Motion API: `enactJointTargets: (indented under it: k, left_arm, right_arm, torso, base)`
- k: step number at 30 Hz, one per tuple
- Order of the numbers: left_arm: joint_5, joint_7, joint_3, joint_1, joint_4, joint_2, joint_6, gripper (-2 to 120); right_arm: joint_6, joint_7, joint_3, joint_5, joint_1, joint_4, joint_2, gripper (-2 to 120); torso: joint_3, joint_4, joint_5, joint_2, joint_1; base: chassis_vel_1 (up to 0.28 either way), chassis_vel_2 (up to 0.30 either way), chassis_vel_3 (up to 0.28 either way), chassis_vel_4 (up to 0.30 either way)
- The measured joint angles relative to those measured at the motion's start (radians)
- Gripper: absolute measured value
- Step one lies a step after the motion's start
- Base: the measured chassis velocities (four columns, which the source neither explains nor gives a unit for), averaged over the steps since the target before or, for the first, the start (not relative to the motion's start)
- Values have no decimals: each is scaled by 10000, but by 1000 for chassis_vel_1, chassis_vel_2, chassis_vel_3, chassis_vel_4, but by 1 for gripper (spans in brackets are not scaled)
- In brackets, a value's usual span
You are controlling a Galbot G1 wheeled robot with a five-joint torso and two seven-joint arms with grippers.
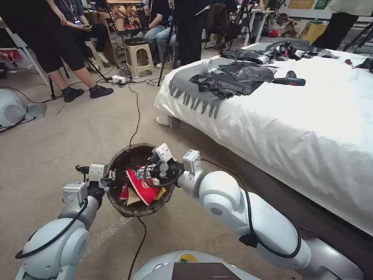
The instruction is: Pick up the trash bin, then pick up the garbage from the floor and place it into the trash bin.
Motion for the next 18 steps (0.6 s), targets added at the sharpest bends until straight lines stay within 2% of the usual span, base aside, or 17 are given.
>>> enactJointTargets:
  k: [9,11,12,14,16,18]
  left_arm:
    - [-6,4,1,8,0,-9,1,3]
    - [-9,6,-23,34,1,9,1,3]
    - [-9,6,-23,34,1,9,1,3]
    - [-57,6,-77,15,0,93,0,3]
    - [-77,8,-83,-11,0,96,-1,3]
    - [-77,8,-82,-9,0,73,-3,3]
  right_arm:
    - [266,-156,1286,-78,-494,634,-430,100]
    - [985,-730,2158,-1043,-1038,930,-1042,100]
    - [985,-730,2158,-1043,-1038,930,-1042,100]
    - [1943,-904,2836,-1890,-1670,1158,-1644,100]
    - [2624,-662,3361,-2321,-2259,1220,-1827,100]
    - [2875,-616,3712,-2547,-2595,1222,-1838,100]
  torso:
    - [0,0,3,0,0]
    - [0,-2,4,0,0]
    - [0,-2,4,0,0]
    - [-1,-4,4,0,0]
    - [-1,0,2,1,0]
    - [-1,1,3,1,0]
  base:
    - [0,0,0,0]
    - [0,0,0,0]
    - [0,0,0,0]
    - [0,0,0,0]
    - [0,0,0,0]
    - [0,0,0,0]
